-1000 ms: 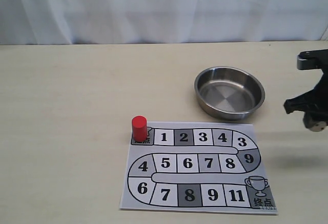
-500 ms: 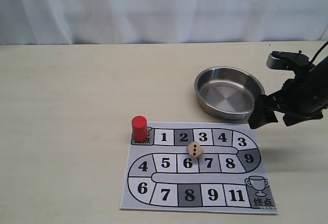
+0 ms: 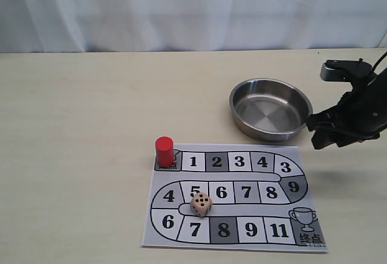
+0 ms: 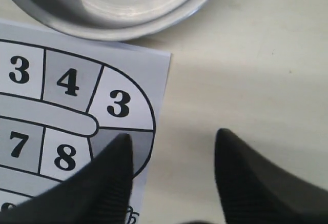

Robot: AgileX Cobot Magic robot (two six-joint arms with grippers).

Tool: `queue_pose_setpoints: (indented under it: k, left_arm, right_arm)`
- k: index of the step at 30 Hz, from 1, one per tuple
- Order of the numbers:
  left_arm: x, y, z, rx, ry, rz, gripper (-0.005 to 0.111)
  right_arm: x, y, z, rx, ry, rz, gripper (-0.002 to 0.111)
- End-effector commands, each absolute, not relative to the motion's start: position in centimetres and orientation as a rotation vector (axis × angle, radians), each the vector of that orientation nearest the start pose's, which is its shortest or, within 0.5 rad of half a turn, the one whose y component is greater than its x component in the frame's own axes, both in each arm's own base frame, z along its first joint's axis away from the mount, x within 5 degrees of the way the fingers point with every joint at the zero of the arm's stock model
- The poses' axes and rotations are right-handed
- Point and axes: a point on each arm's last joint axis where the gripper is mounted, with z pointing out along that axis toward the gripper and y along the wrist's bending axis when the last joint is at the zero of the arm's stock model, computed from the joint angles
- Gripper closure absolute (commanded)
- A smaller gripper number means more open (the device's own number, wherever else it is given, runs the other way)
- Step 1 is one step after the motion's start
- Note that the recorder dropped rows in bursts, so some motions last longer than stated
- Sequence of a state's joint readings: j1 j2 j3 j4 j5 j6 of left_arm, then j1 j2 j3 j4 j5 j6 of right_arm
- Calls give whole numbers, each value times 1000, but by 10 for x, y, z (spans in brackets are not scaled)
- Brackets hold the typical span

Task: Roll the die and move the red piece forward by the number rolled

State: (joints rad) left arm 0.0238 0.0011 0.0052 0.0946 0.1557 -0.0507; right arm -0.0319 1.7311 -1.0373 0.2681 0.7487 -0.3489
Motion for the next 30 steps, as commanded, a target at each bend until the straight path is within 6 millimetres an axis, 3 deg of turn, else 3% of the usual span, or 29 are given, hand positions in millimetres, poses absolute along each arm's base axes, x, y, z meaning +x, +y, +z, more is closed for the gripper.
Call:
queue_pose_setpoints:
  k: [1, 4, 12, 15, 30]
  left_arm:
    - [56, 3, 200, 3, 1627, 60, 107]
    - [56, 3, 200, 3, 1627, 60, 107]
    - [56, 3, 200, 3, 1625, 60, 107]
    - [56, 3, 200, 3, 1625, 60, 107]
    - [56, 3, 200, 3, 1625, 60, 107]
  right_arm:
    - [317, 6, 183, -211, 2927, 247, 88]
    - [313, 7, 190, -254, 2929, 253, 104]
    - [297, 10, 220, -328, 2903, 281, 104]
    - [294, 21, 228, -383, 2872, 274, 104]
    - [264, 141, 229, -1015, 2687, 271, 104]
